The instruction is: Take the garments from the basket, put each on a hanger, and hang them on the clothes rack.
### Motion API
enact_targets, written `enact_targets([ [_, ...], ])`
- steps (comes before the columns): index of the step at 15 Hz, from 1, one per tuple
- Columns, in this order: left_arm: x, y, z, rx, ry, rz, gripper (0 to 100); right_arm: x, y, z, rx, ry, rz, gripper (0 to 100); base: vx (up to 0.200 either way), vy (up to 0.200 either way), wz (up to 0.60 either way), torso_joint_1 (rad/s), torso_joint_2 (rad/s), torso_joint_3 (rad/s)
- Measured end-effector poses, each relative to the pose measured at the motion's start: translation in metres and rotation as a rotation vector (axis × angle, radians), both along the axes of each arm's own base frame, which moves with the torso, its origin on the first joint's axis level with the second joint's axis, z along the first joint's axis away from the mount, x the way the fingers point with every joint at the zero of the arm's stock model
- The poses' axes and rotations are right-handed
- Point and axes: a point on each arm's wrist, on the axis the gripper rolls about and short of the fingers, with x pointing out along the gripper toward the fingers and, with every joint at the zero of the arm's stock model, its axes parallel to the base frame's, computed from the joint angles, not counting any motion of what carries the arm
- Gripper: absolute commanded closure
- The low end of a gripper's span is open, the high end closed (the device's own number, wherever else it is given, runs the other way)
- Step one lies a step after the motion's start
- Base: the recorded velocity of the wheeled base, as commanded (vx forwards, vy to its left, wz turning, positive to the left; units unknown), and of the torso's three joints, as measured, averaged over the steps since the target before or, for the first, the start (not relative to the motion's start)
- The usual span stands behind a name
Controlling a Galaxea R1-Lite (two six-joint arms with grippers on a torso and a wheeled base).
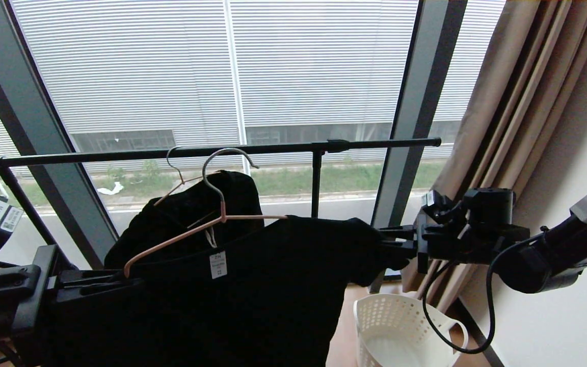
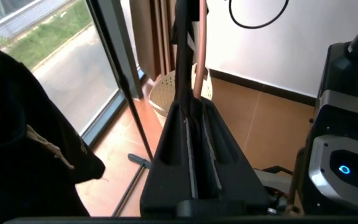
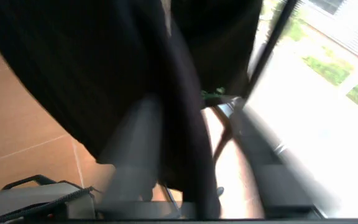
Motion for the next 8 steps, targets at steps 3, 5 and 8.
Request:
enact_targets([
  [3,-0.003,0.009,-0.005,-0.003,0.019,0.057,100,-0.012,0.014,0.007,0.000,-0.007,0.040,0,0.000,0.000,0.00,0.000,0.00,0.000],
  [5,-0.005,0.016,-0.008,-0.007,0.034,0.103,100,-0.022,0.024,0.014,-0.012,-0.017,0.044,0,0.000,0.000,0.00,0.000,0.00,0.000],
  [8,-0.010,0.020,-0.008,-0.032,0.076,0.159,100,-0.036,0.040,0.026,-0.041,-0.045,0.021,0,0.000,0.000,0.00,0.000,0.00,0.000],
])
